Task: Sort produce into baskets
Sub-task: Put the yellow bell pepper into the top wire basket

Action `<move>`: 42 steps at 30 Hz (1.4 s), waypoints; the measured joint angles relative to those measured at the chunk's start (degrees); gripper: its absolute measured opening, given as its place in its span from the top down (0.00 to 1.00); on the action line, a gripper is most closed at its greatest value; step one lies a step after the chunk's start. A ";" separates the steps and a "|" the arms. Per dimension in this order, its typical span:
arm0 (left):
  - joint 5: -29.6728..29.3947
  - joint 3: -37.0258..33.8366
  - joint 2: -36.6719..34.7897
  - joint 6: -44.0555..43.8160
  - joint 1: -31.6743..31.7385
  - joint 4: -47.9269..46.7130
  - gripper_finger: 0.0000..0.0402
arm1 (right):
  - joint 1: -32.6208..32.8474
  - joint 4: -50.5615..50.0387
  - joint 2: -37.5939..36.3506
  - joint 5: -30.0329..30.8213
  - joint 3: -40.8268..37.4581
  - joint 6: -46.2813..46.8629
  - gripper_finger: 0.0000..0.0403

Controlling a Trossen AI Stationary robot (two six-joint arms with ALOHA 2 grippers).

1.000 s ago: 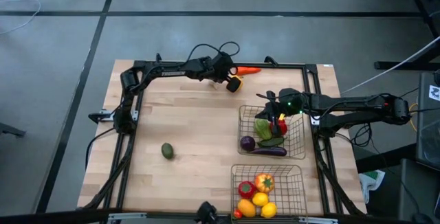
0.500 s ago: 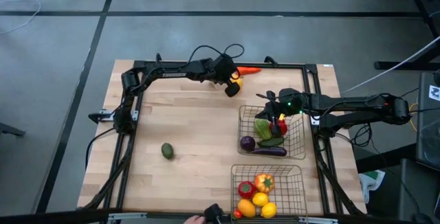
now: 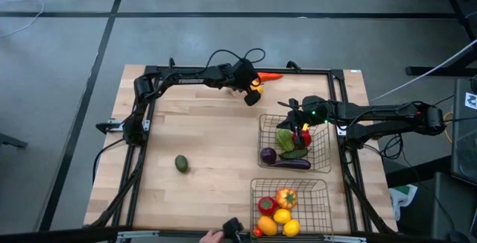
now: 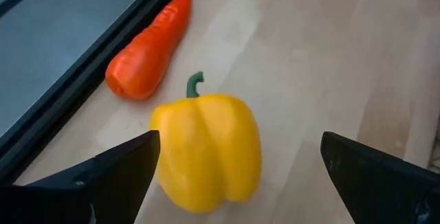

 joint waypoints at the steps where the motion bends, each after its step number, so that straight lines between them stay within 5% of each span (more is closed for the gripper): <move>1: -0.01 0.00 0.61 -0.03 0.06 0.60 0.00 | -0.02 0.00 0.00 0.00 0.00 0.00 1.00; 42: 1.27 0.00 3.78 2.37 0.85 7.13 0.00 | 0.00 -0.23 0.00 0.01 0.02 0.00 1.00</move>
